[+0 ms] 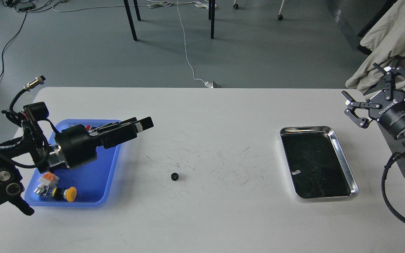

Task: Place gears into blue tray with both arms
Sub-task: 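Swing the left gripper from the blue tray toward the black part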

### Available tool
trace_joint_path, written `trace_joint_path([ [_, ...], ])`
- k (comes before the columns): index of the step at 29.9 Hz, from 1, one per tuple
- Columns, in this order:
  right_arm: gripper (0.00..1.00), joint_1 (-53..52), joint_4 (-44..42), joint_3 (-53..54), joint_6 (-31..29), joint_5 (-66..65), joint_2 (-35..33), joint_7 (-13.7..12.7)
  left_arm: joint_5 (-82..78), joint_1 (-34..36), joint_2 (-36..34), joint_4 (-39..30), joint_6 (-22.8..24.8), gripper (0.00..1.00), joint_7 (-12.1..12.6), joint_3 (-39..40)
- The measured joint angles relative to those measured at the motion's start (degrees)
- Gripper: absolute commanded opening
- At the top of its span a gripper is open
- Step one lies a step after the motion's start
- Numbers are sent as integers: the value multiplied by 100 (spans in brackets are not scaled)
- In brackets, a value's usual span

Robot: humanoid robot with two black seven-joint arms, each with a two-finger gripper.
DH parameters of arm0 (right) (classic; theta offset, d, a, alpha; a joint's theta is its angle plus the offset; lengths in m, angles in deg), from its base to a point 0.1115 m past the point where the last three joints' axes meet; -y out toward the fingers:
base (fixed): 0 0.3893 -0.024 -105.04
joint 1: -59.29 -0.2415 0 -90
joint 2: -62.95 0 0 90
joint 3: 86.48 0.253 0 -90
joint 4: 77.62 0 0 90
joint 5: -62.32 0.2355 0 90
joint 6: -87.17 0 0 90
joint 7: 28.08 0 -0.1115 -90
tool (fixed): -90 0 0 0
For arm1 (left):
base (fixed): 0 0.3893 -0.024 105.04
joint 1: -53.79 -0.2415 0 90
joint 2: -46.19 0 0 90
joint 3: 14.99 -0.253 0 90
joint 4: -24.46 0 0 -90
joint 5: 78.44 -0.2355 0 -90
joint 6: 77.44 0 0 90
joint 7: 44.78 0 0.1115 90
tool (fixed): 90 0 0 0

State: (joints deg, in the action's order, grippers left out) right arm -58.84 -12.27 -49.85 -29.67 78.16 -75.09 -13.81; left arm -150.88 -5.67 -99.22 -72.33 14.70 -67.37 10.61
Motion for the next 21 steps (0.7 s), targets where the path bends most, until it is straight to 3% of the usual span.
trace_joint_path([
  [13,94,43,627,-99,42,-512,2,-15,-1431,-117,672,210,-163,98,14,-19],
  [18,94,31,1193,-146,349,-1863,-68,-111,-1376,-135,738,347,-307,98,16,55],
  [21,94,22,1489,-161,663,-2792,-148,-320,-1182,-137,747,442,-406,98,20,147],
])
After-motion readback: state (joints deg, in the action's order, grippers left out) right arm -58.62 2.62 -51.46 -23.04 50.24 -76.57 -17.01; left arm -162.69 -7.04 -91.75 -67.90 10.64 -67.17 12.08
